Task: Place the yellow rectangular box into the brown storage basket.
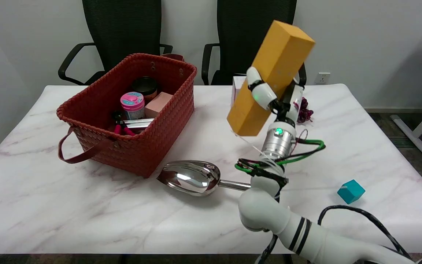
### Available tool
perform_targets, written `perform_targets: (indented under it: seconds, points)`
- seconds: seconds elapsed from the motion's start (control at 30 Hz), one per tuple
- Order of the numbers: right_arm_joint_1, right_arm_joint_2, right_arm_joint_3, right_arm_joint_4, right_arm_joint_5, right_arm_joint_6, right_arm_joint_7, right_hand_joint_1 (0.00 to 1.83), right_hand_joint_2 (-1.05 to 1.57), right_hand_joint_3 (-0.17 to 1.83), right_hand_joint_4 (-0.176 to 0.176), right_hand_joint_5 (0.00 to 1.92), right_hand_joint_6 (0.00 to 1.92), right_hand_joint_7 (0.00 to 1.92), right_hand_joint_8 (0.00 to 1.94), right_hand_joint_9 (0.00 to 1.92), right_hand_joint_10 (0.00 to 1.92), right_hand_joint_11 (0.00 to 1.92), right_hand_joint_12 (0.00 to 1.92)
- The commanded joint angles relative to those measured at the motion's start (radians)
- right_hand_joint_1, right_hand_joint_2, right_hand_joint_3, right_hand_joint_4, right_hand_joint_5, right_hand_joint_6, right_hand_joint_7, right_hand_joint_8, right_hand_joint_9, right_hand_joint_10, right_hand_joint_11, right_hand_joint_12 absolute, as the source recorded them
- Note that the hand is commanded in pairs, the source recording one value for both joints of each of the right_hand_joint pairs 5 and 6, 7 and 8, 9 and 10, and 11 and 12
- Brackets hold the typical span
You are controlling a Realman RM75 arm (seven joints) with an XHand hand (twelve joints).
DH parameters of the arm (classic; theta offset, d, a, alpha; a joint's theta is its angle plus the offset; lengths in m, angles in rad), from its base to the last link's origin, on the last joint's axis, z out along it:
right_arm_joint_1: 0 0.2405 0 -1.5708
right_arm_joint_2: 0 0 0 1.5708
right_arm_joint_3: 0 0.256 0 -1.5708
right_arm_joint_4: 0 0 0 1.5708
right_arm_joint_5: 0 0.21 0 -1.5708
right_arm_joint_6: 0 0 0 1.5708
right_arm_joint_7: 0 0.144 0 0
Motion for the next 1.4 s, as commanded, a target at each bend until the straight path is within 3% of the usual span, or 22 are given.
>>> perform_targets:
  seconds: [0.03,0.8,1.03,1.4]
  points:
    - [0.122,0.042,0.01,0.008,-0.029,-0.177,0.011,1.17,1.34,0.84,0.0,1.2,1.2,1.26,1.26,1.14,1.14,1.36,1.36]
    - [0.266,0.058,0.073,0.031,-0.11,-0.541,0.132,1.17,1.35,0.82,0.0,1.21,1.21,1.29,1.29,1.17,1.17,1.38,1.38]
    - [0.348,0.039,0.073,-0.074,-0.191,-0.696,0.129,1.19,1.3,0.71,0.0,1.27,1.27,1.38,1.38,1.27,1.27,1.37,1.37]
    - [0.448,0.034,0.073,-0.204,-0.312,-0.9,0.139,1.22,1.22,0.7,0.0,1.3,1.3,1.39,1.39,1.27,1.27,1.3,1.3]
